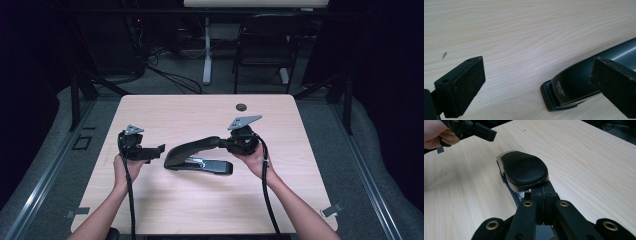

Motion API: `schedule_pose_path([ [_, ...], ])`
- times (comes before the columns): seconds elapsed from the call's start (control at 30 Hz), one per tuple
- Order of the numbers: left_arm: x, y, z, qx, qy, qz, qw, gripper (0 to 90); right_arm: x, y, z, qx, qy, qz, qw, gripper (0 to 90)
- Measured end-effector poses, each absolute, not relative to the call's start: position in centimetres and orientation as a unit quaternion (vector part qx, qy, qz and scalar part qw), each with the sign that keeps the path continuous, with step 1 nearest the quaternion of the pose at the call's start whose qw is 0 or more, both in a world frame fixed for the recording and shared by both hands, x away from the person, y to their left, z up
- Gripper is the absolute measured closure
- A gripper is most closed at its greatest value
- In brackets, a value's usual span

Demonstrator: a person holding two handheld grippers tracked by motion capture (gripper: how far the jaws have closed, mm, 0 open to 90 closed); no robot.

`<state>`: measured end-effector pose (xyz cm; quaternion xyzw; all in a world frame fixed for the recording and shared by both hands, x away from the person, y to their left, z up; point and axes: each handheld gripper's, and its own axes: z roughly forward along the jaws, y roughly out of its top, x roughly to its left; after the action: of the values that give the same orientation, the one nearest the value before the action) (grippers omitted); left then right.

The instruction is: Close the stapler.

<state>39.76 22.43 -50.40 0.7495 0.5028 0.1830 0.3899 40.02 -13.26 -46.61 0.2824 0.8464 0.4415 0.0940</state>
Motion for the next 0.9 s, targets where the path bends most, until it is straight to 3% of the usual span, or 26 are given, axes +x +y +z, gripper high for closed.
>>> schedule_pose_path([
  [0.9,39.7,22.0,-50.3,0.754,0.497,0.19,0.386,0.0,40.9,-14.1,-47.9,0.318,0.85,0.411,0.086,90.0],
])
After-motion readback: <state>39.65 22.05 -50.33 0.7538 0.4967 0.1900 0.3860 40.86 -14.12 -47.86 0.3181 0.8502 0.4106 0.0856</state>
